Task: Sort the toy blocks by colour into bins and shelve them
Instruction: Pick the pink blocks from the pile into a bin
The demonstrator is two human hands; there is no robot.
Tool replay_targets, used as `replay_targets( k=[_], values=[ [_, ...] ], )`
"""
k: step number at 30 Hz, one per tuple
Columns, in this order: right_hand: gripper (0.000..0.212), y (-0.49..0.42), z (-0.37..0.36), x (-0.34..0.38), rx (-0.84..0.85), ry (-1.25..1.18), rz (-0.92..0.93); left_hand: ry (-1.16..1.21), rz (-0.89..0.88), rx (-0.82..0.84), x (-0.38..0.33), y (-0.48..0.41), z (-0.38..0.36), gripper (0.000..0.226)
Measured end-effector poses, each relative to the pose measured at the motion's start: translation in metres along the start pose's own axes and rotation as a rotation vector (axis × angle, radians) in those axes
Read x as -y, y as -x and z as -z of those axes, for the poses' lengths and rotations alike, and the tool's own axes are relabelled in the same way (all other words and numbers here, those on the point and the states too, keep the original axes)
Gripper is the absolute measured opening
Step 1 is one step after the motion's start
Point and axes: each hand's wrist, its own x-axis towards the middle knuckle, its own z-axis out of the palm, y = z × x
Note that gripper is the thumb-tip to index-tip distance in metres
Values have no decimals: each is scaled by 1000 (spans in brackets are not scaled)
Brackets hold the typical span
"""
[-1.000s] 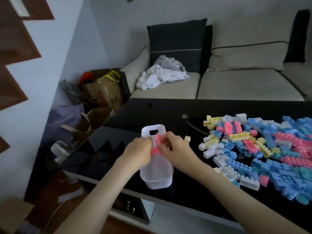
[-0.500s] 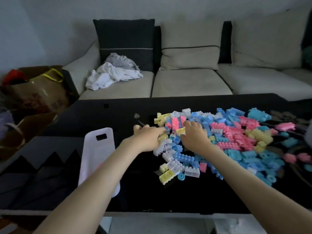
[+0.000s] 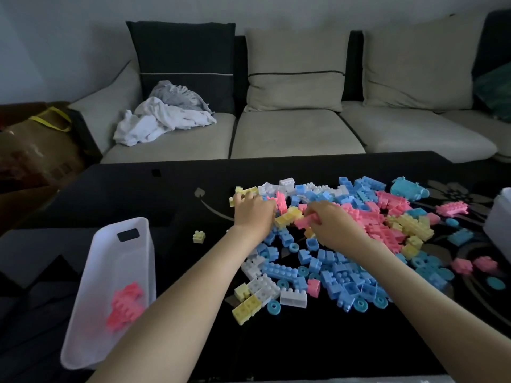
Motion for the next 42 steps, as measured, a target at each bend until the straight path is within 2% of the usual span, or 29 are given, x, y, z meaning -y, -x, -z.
replay_targets(
  k=[4, 8, 10, 13, 17, 21, 22, 24, 28, 31, 35, 37, 40, 42],
  values=[
    [19, 2, 6, 4, -148, -78, -21, 54, 46, -60, -2, 4, 7, 18],
    [20, 7, 9, 29, -251, -121, -11, 315, 135, -151, 6, 18, 21, 28],
    [20, 14, 9, 53, -271, -131, 78, 375, 169, -162, 12, 31, 29, 29],
    [17, 24, 1, 93, -266, -202, 240, 310, 182, -172, 35, 54, 46, 31],
    [16, 41, -21, 149, -232, -313, 371, 206, 320, -134, 98, 104, 73, 34],
    [23, 60, -65, 194, -134, -275, 629, -137, 359, 17, 137, 159, 68, 31],
    [27, 63, -78, 202, -85, -214, 678, -111, 362, 61, 142, 171, 65, 32],
    [32, 69, -92, 211, -6, -106, 658, 1, 356, 113, 146, 182, 61, 36],
    [41, 71, -90, 212, 72, -138, 599, -1, 284, 166, 156, 181, 65, 30],
    [38, 71, -84, 211, 138, -103, 587, 7, 279, 182, 156, 182, 64, 27],
    [25, 70, -69, 212, 348, -97, 536, 79, 467, 33, 158, 186, 54, 38],
    [23, 69, -61, 210, 366, -43, 508, 206, 574, 22, 158, 187, 47, 42],
    [34, 70, -50, 202, 310, 17, 491, 478, 630, 32, 156, 184, 39, 41],
    [51, 73, -43, 193, 324, 70, 539, 494, 626, 8, 154, 176, 38, 42]
  ],
)
